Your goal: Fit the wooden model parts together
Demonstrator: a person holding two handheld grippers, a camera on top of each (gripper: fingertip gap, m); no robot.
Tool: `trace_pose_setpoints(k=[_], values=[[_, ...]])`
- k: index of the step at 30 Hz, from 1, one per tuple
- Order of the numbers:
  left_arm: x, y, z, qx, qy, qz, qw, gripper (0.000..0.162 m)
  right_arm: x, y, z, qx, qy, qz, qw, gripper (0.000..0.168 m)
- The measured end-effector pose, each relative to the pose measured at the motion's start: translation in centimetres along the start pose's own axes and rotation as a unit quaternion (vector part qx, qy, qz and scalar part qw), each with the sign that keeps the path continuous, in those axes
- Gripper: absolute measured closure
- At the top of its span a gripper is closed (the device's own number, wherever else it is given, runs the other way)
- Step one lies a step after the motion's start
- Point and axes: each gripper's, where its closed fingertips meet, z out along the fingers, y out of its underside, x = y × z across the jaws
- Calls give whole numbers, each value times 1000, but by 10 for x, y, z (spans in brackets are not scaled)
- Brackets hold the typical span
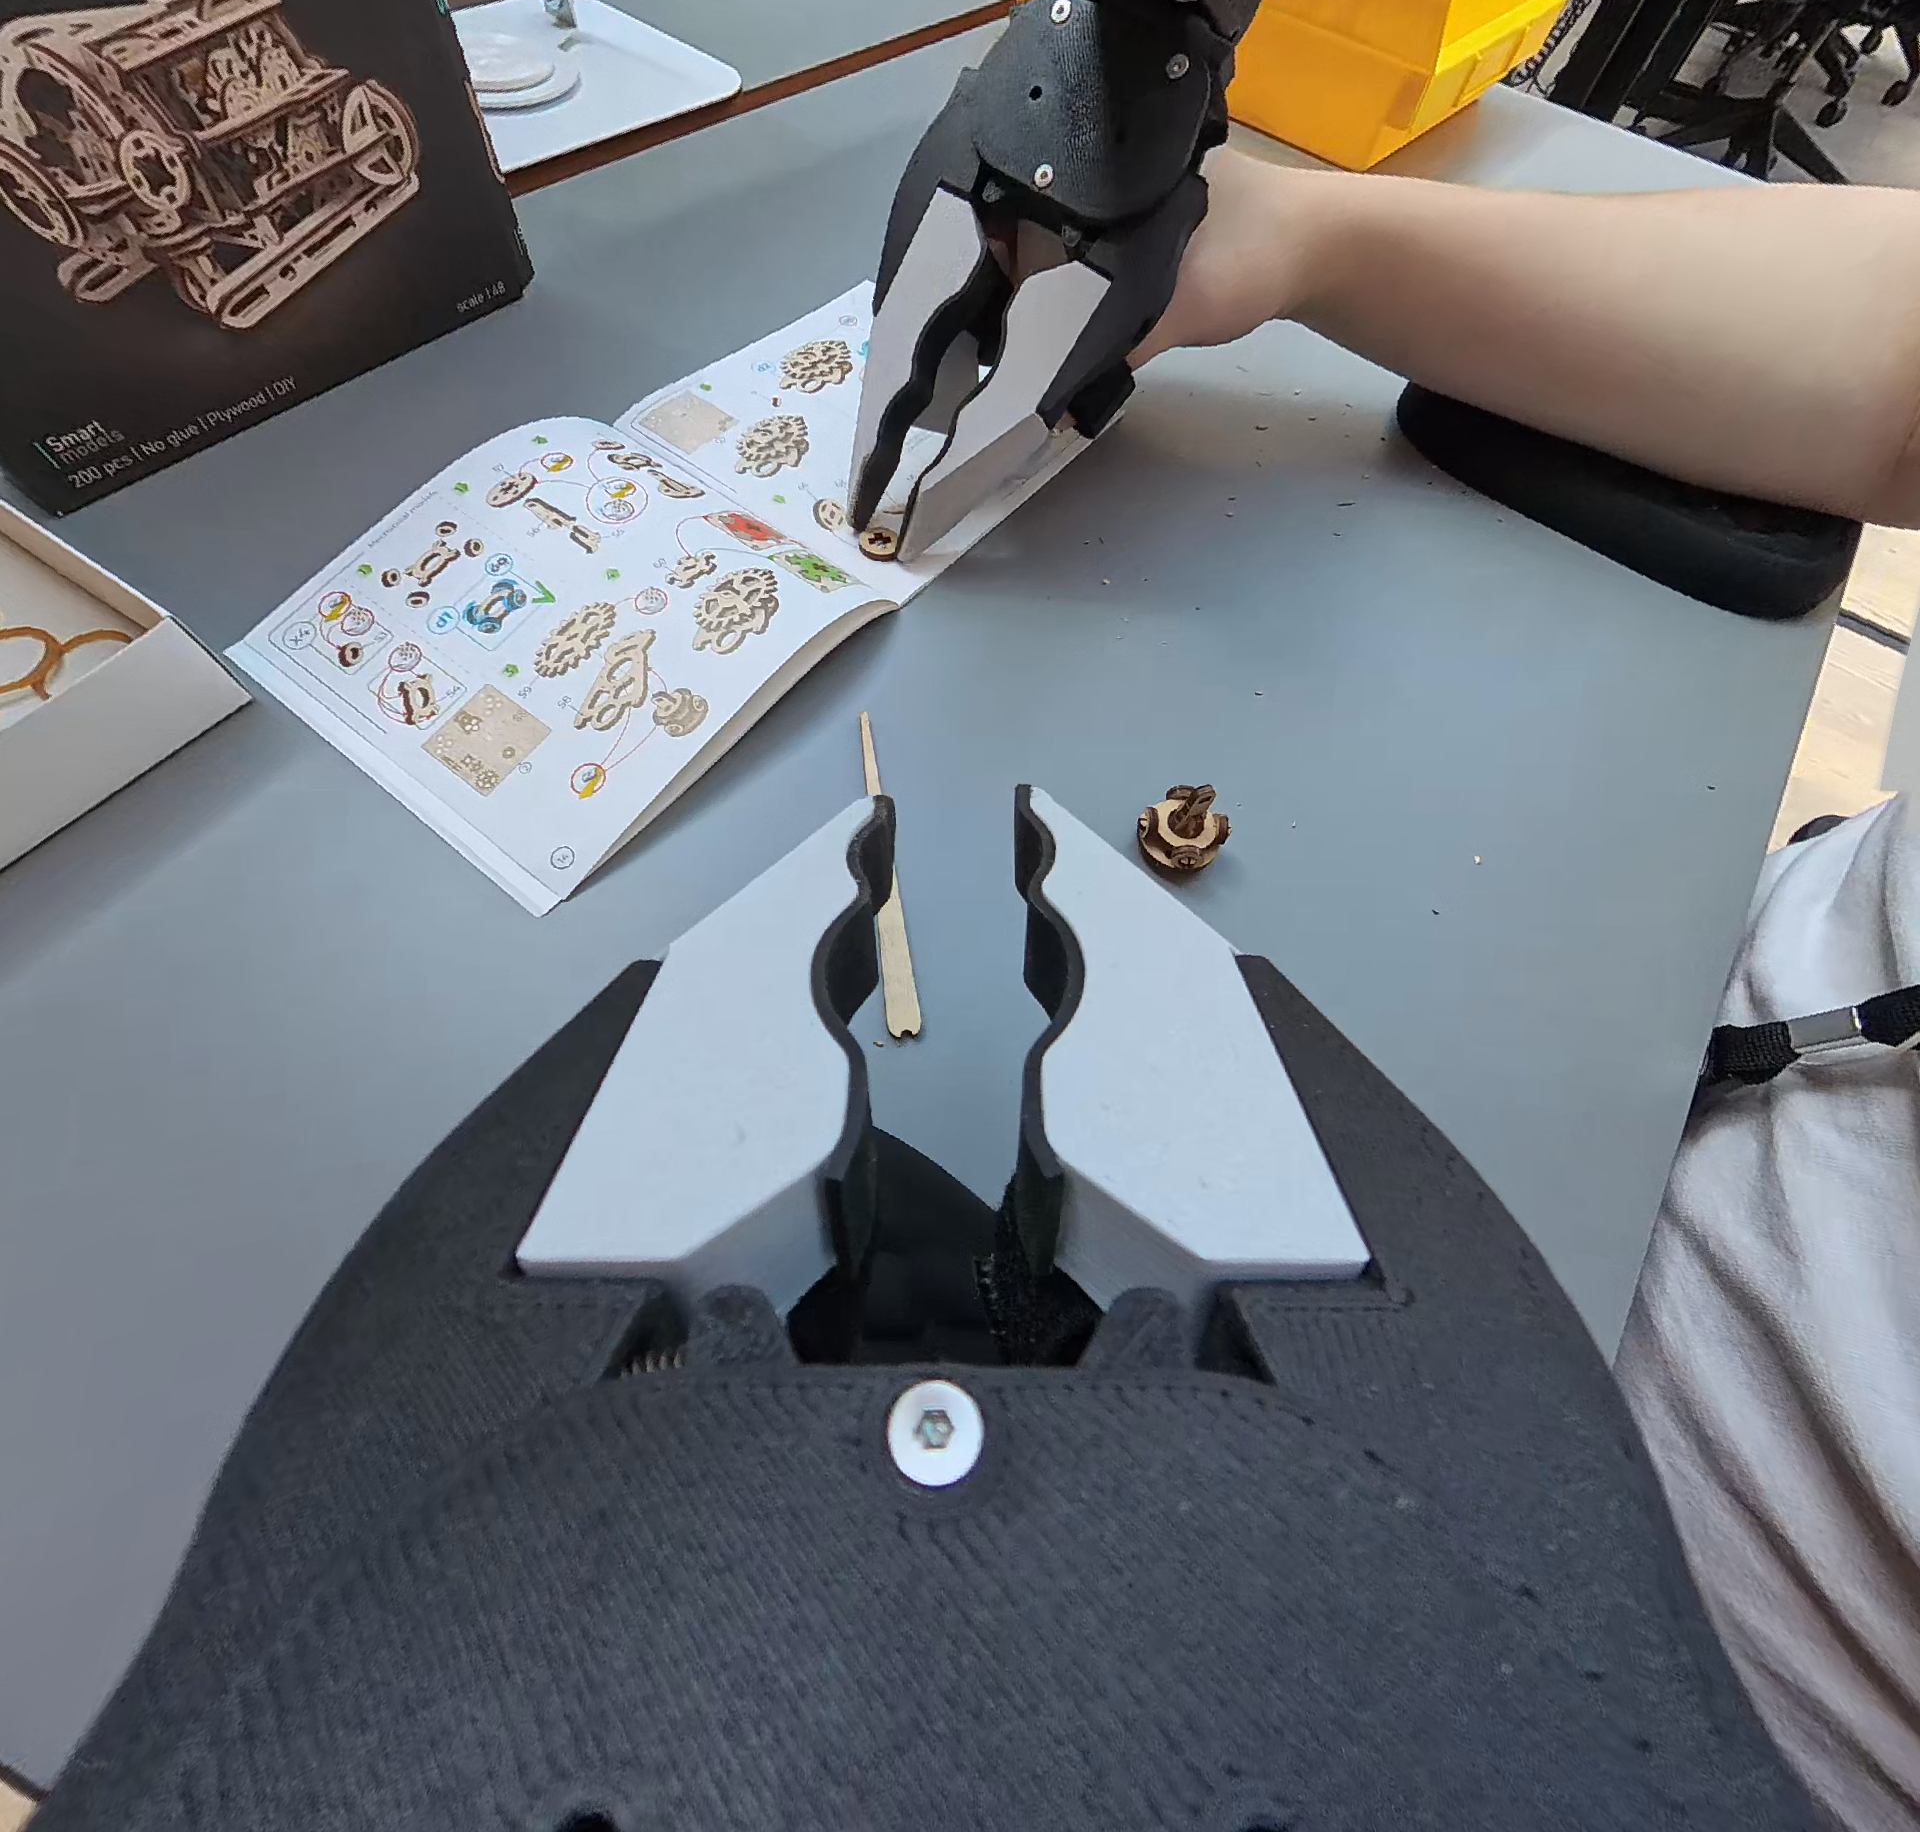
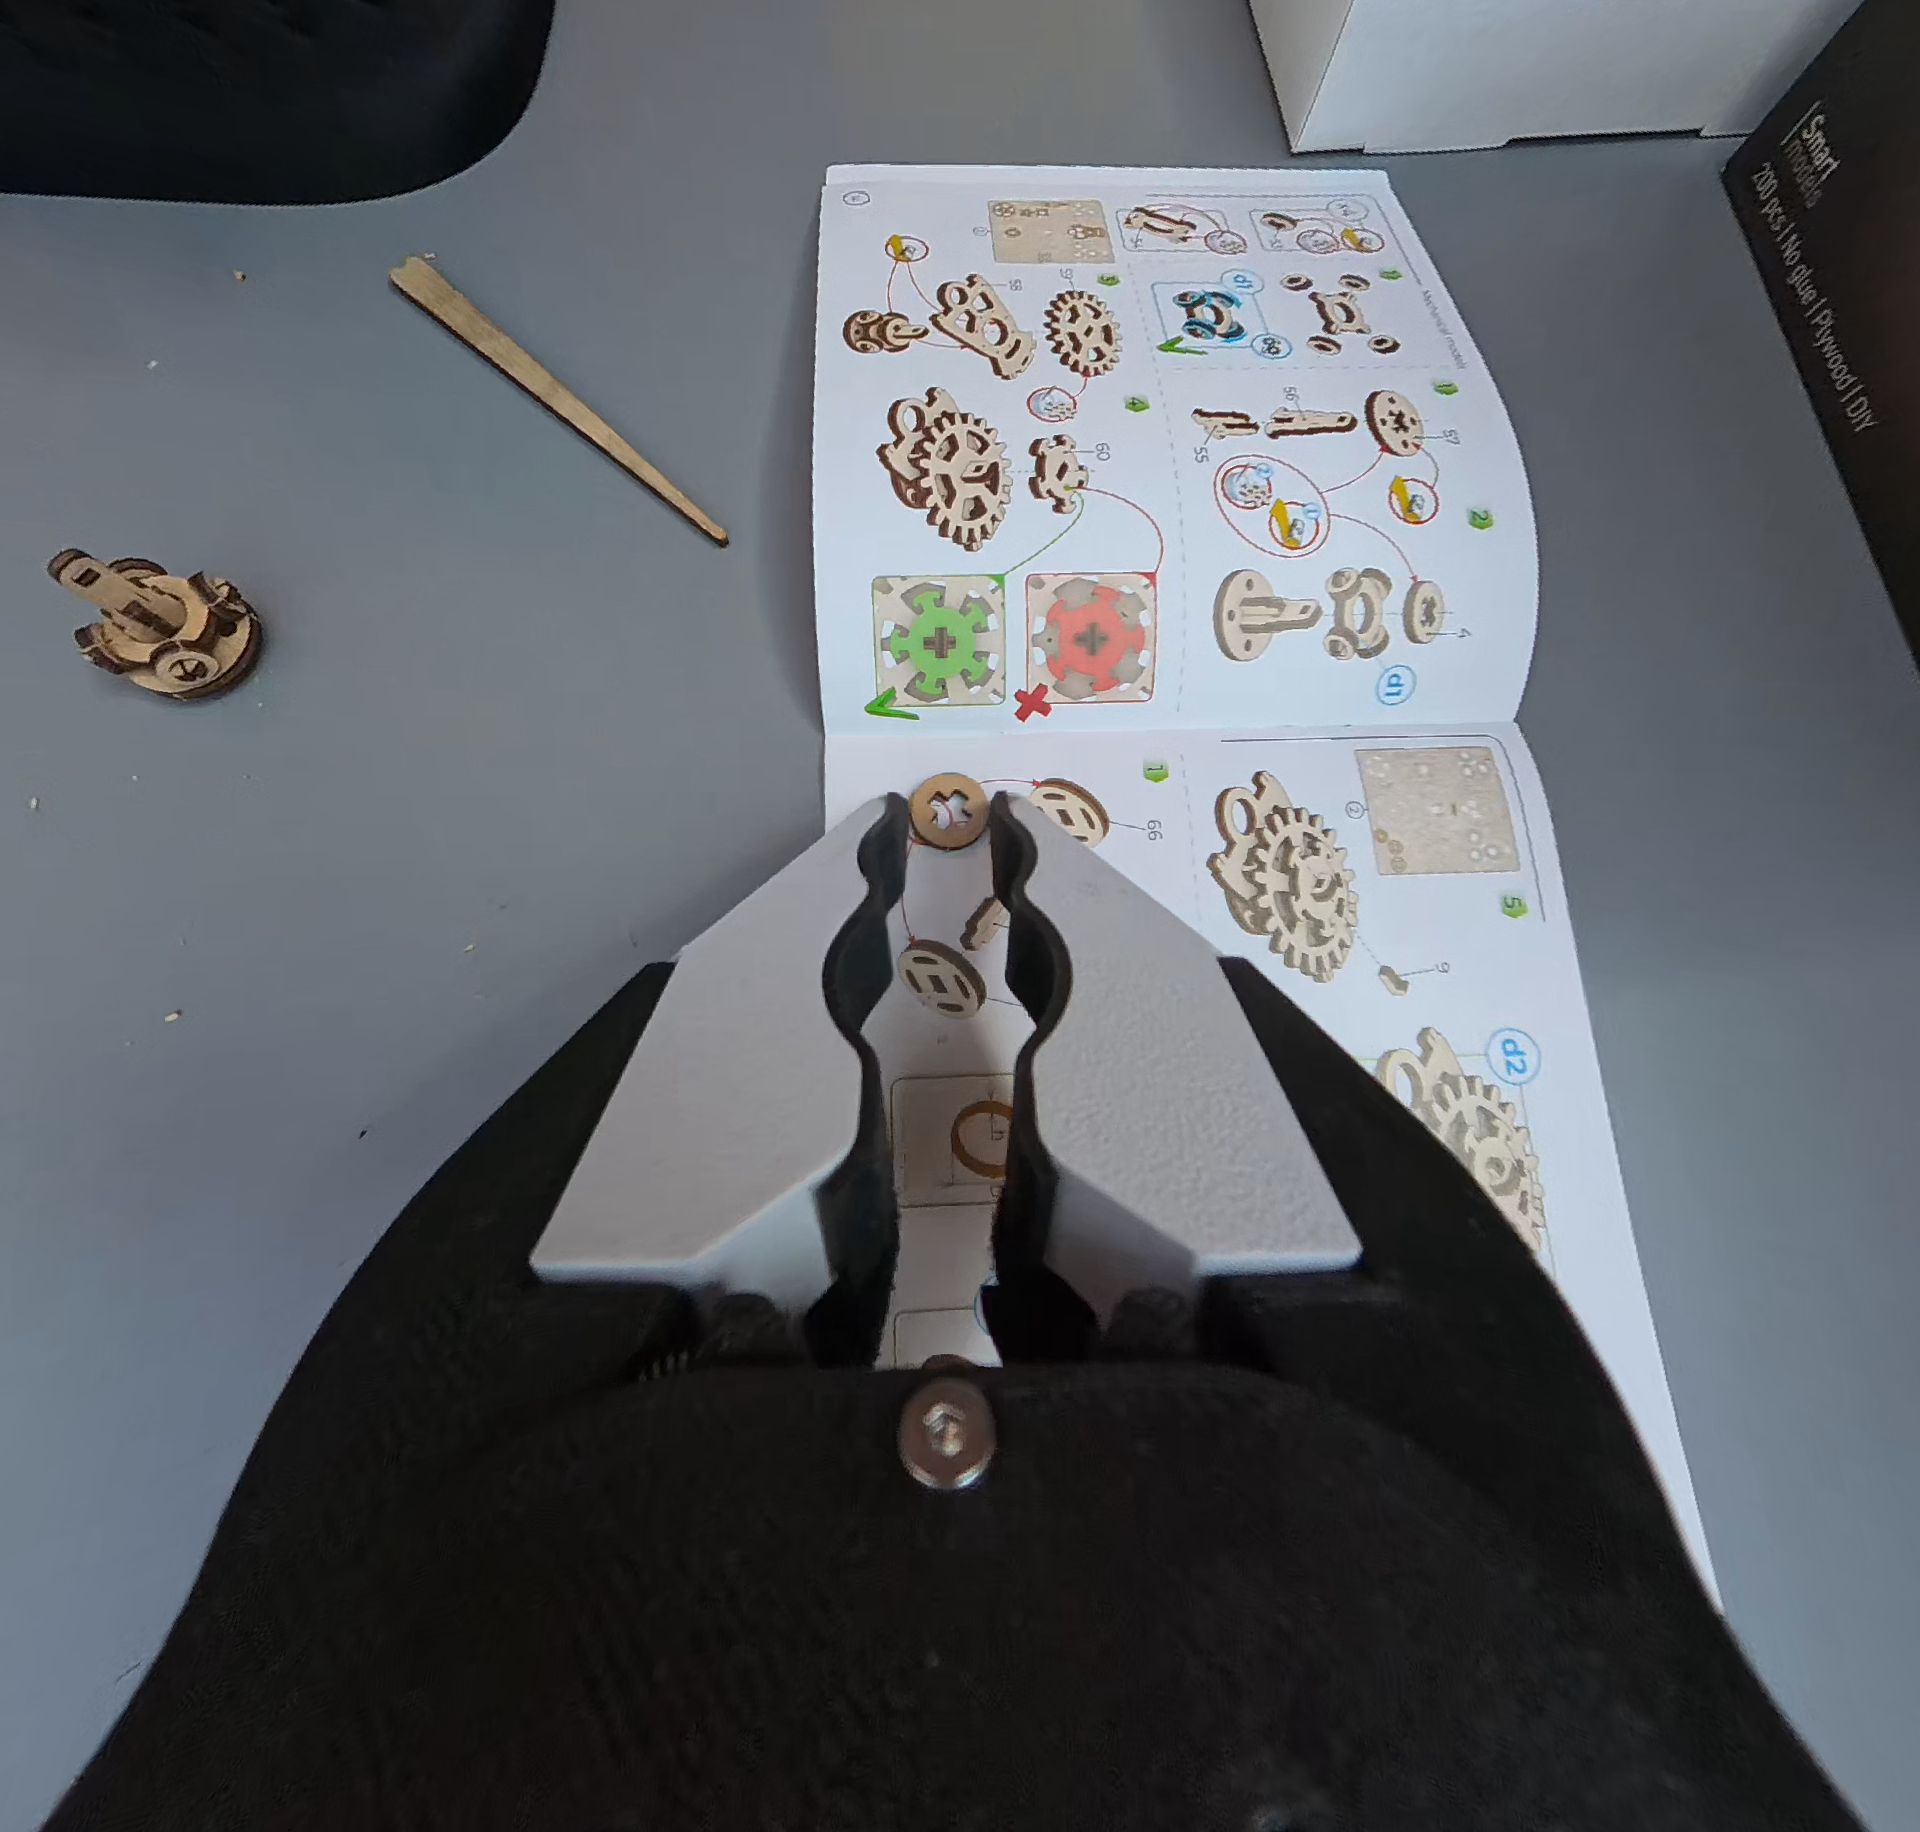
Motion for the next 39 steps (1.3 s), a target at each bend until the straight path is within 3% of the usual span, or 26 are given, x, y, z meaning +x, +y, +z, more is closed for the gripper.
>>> trace_pose_setpoints(k=[3,7,10,15,19,27,39], values=[[3,-3,3,9,6,-8,1000,142,-1,-2,-2,4,-1,0,1000,155],[5,-21,8,62,17,-57,996,143,-25,-40,-29,86,34,-110,990,155],[18,-39,17,109,71,-118,985,138,-51,-71,-52,131,78,-192,969,154],[39,-60,38,141,141,-182,963,137,-84,-103,-68,170,108,-247,948,154],[52,-70,45,150,182,-203,950,142,-93,-106,-67,160,115,-269,943,154],[51,-71,42,161,197,-221,942,161,-99,-106,-67,163,111,-285,938,154],[54,-65,39,144,251,-263,920,162,-106,-105,-64,169,99,-290,937,155]])
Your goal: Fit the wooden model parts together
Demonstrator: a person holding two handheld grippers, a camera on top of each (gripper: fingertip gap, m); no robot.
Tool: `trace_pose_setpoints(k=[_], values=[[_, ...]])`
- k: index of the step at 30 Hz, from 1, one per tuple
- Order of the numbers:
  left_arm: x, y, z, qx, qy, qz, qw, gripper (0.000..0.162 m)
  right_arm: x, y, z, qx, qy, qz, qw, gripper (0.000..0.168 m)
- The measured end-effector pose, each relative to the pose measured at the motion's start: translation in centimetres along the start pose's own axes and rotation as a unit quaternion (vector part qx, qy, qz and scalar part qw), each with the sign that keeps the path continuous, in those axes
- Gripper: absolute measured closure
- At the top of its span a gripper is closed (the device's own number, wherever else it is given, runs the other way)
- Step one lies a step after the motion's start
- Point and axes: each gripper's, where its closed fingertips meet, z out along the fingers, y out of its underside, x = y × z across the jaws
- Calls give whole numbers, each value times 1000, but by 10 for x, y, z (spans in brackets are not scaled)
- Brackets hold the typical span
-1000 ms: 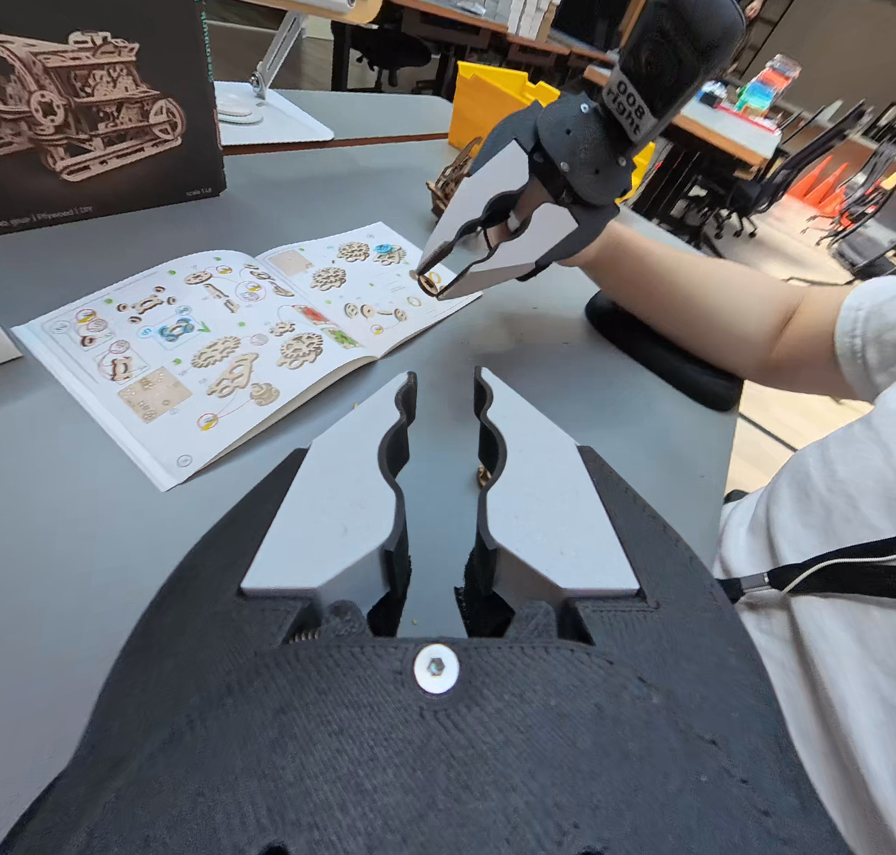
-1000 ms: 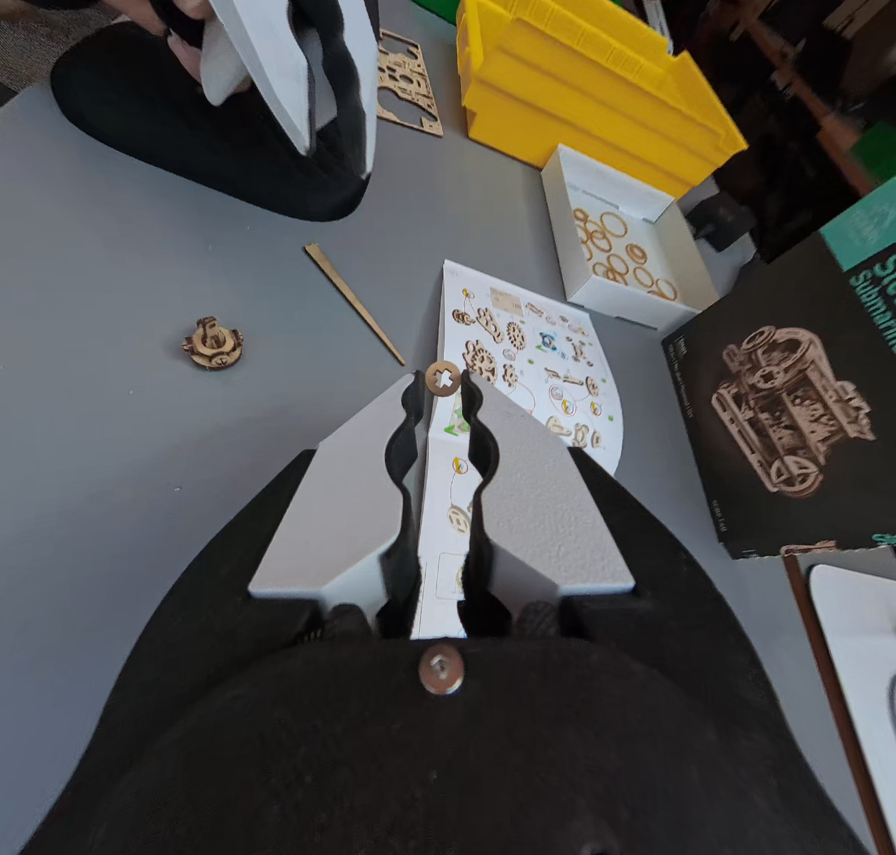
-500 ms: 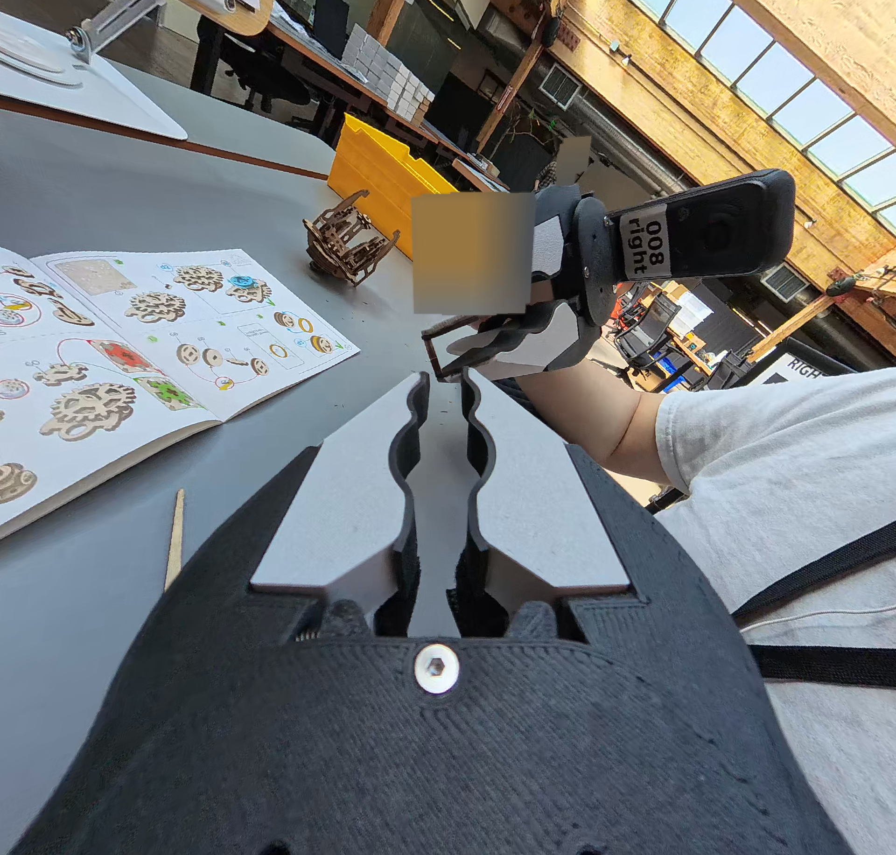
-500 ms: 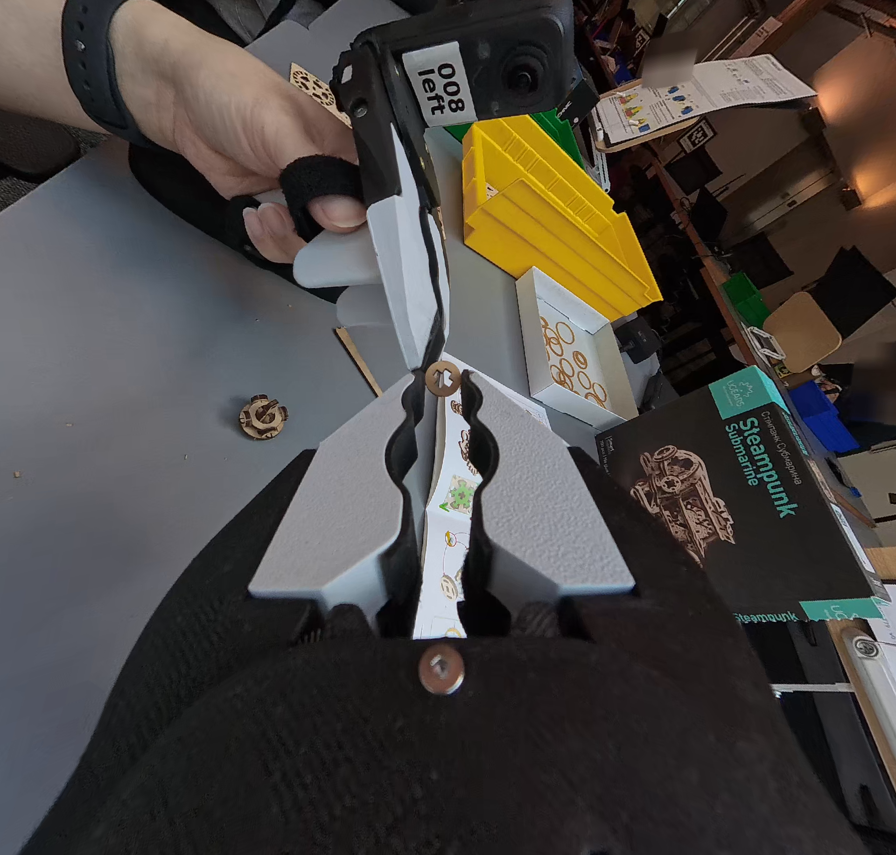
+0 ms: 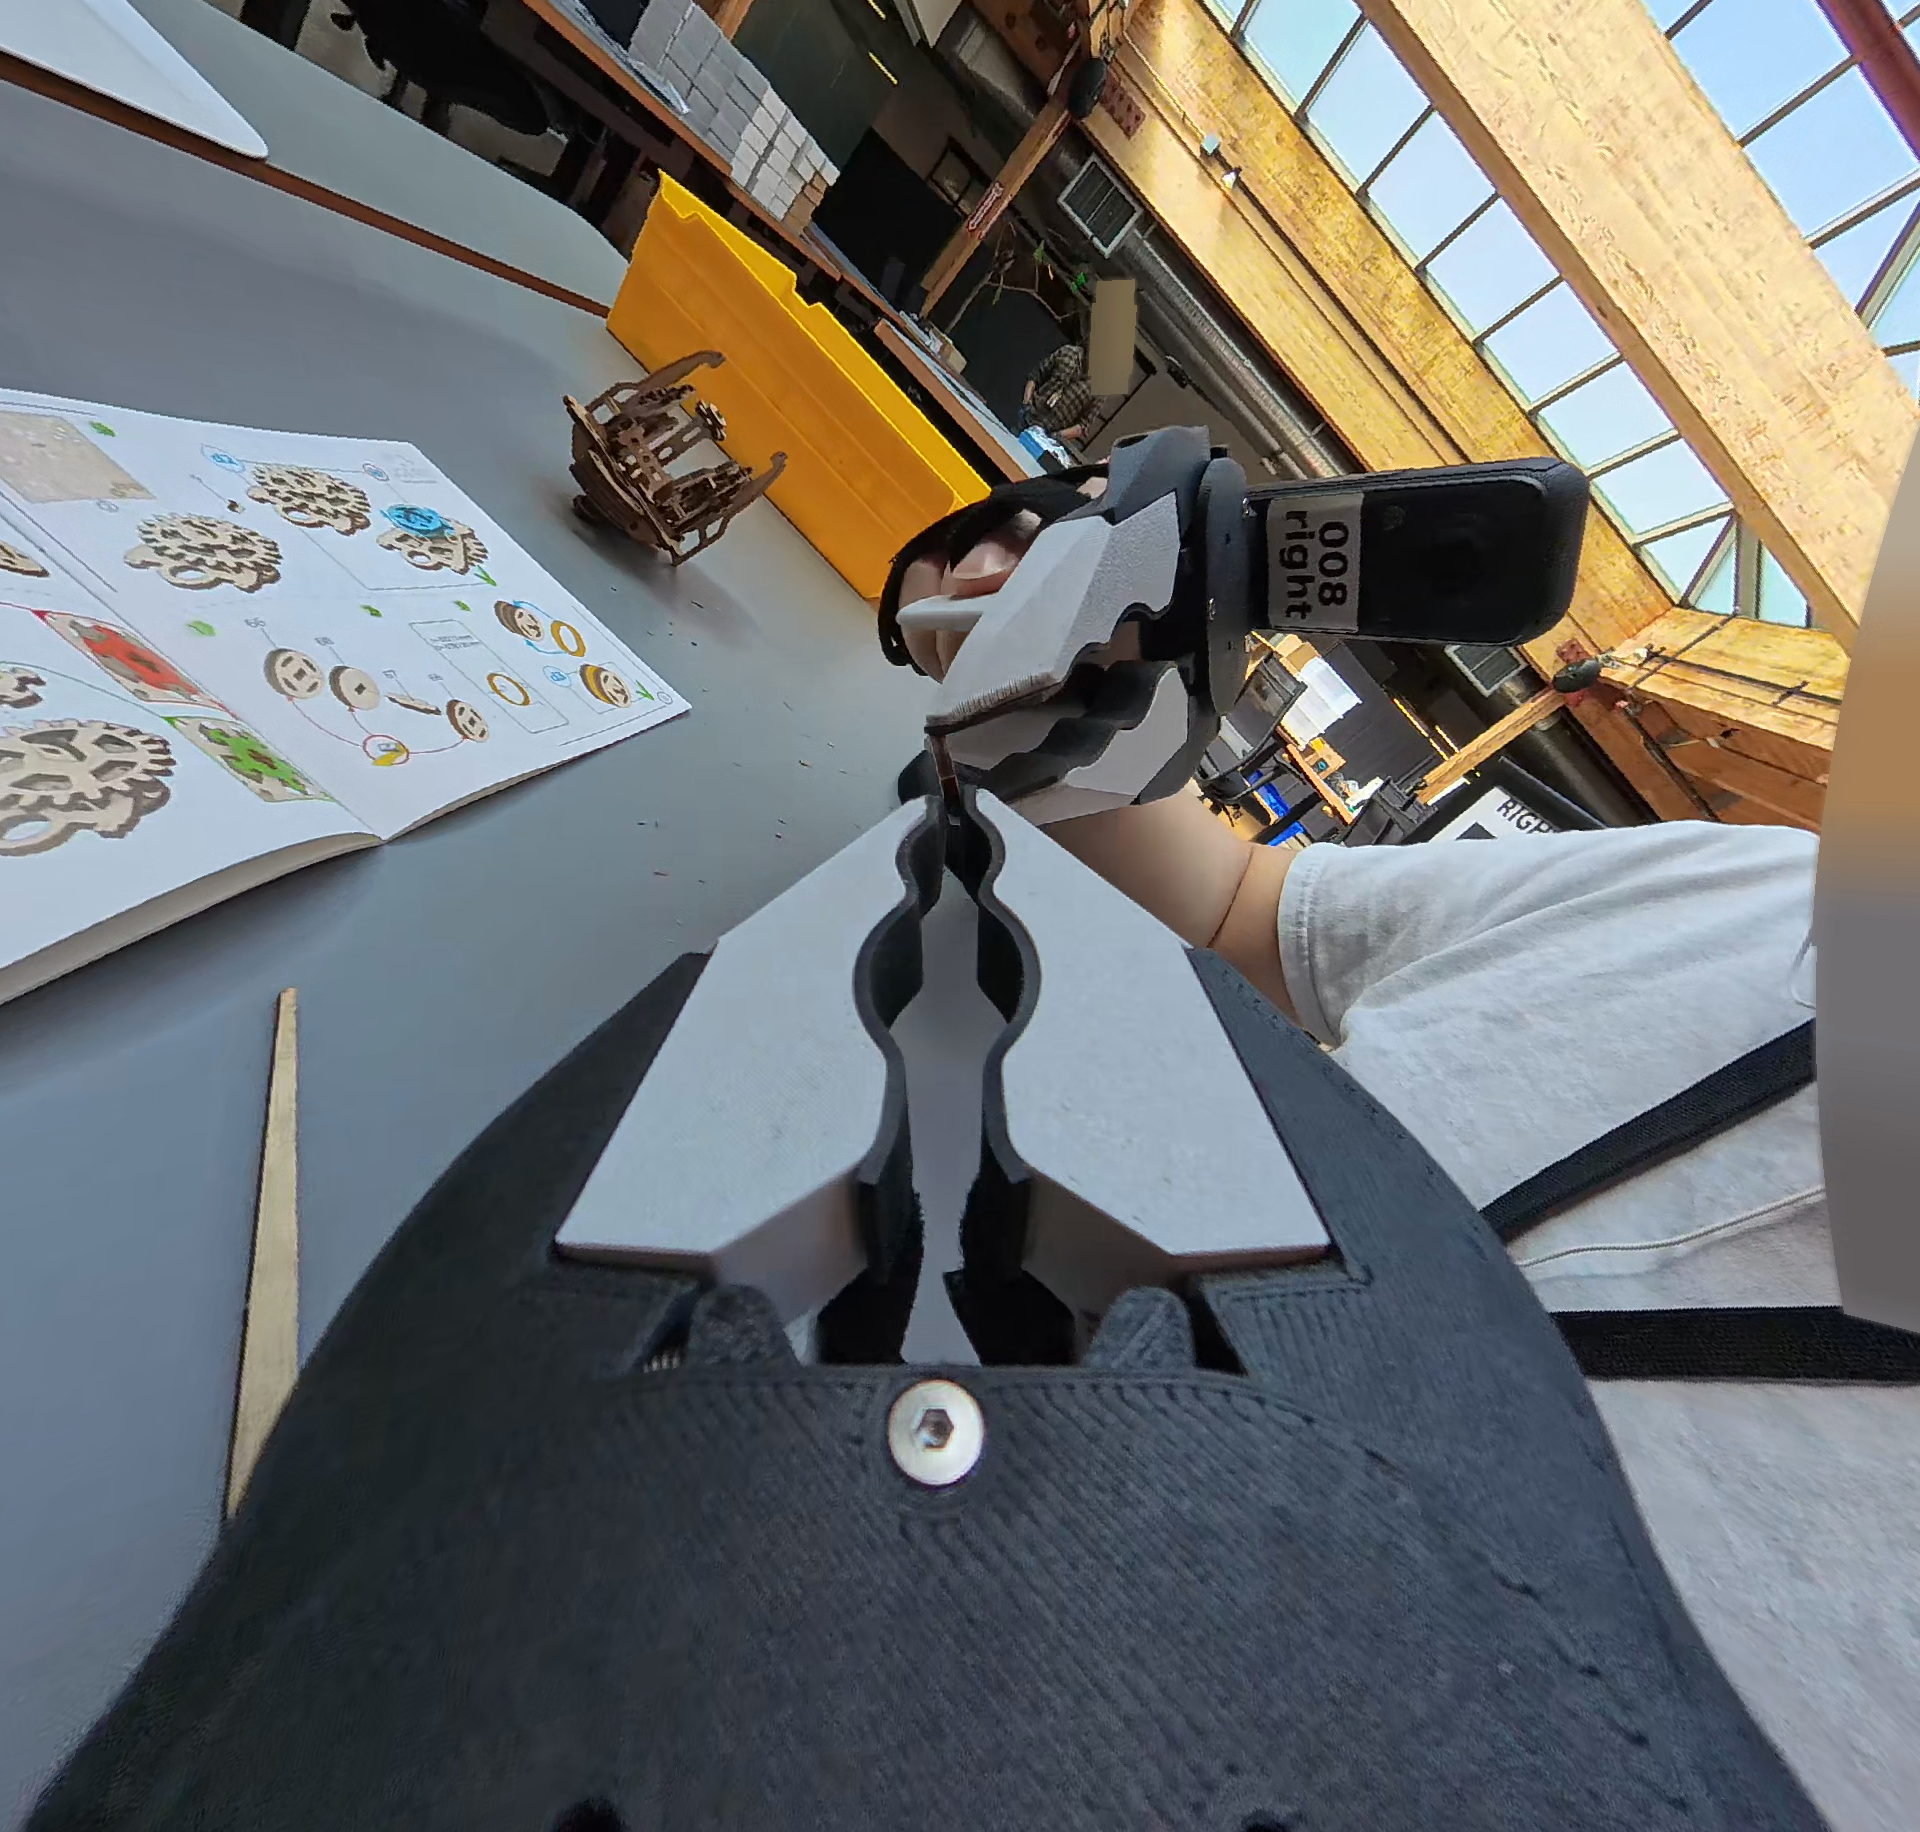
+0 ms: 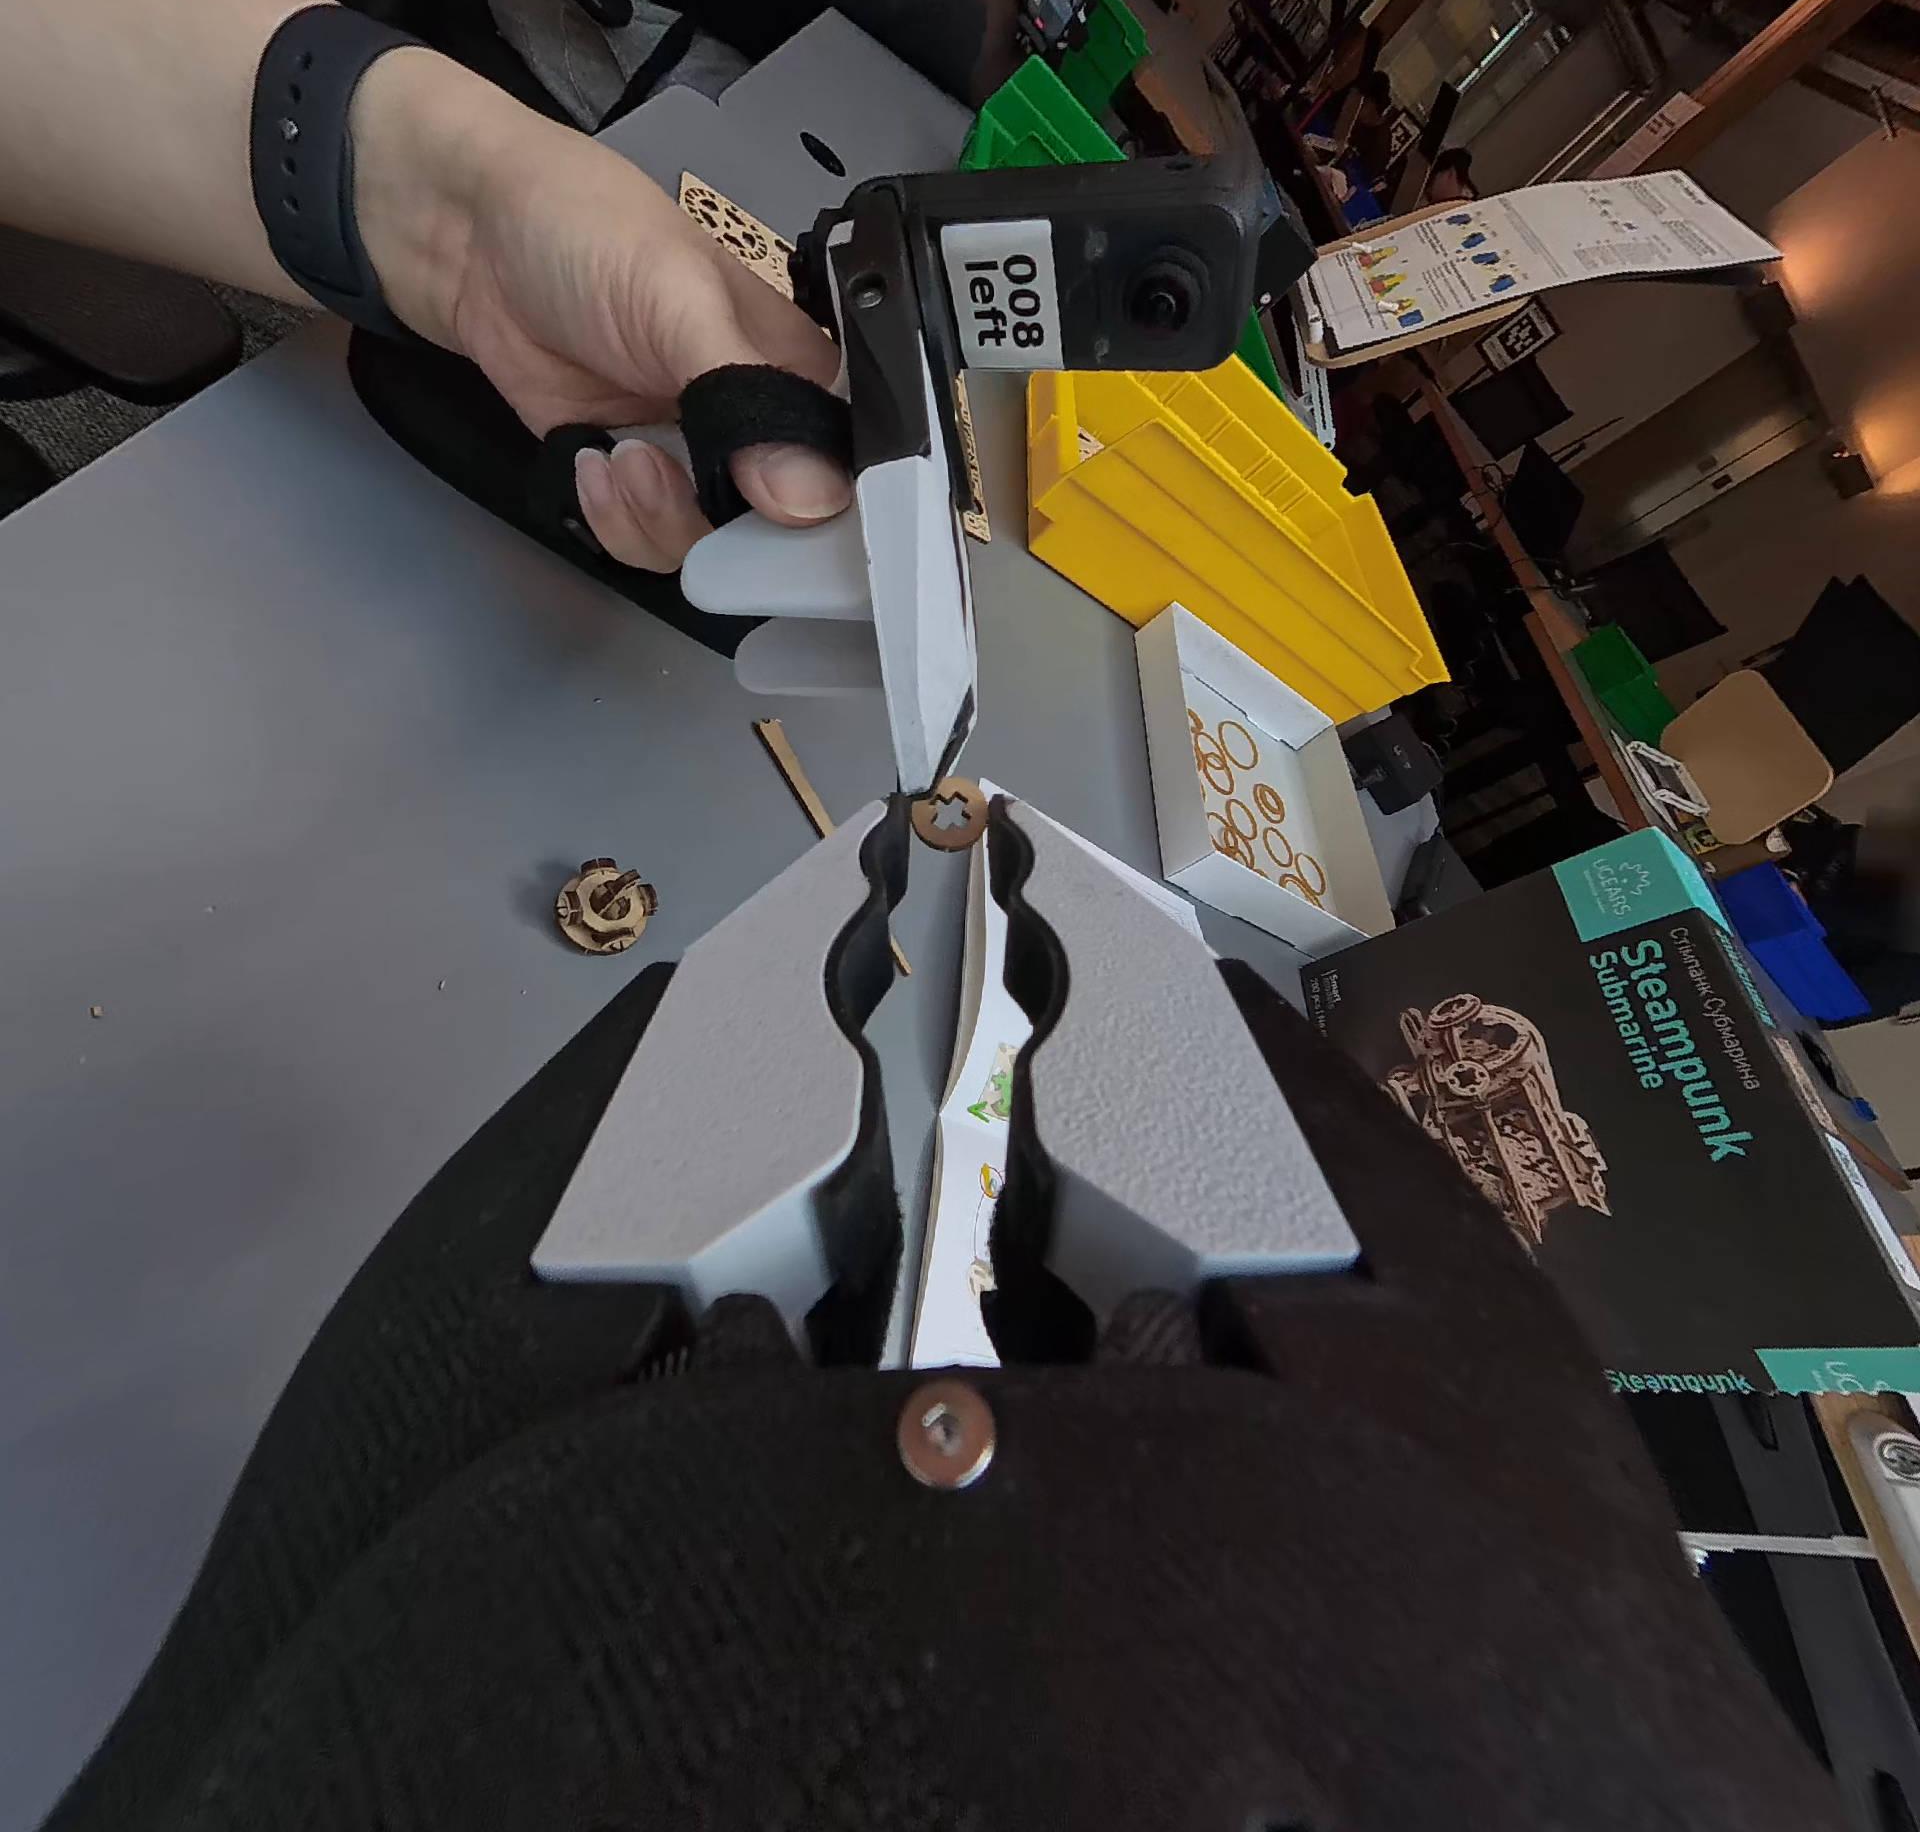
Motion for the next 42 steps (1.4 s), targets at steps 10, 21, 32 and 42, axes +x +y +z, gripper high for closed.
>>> trace_pose_setpoints(k=[10,21,32,42], values=[[-1,18,-3,-55,-11,0,998,162,-18,0,5,10,-56,30,998,153],[1,24,-4,-63,9,-23,998,162,-25,4,7,-6,-68,14,998,155],[-11,21,-14,-63,-52,35,996,135,-25,15,8,-19,-91,57,994,155],[-33,83,-35,-214,-205,182,937,113,-72,37,23,-72,-225,126,963,154]])
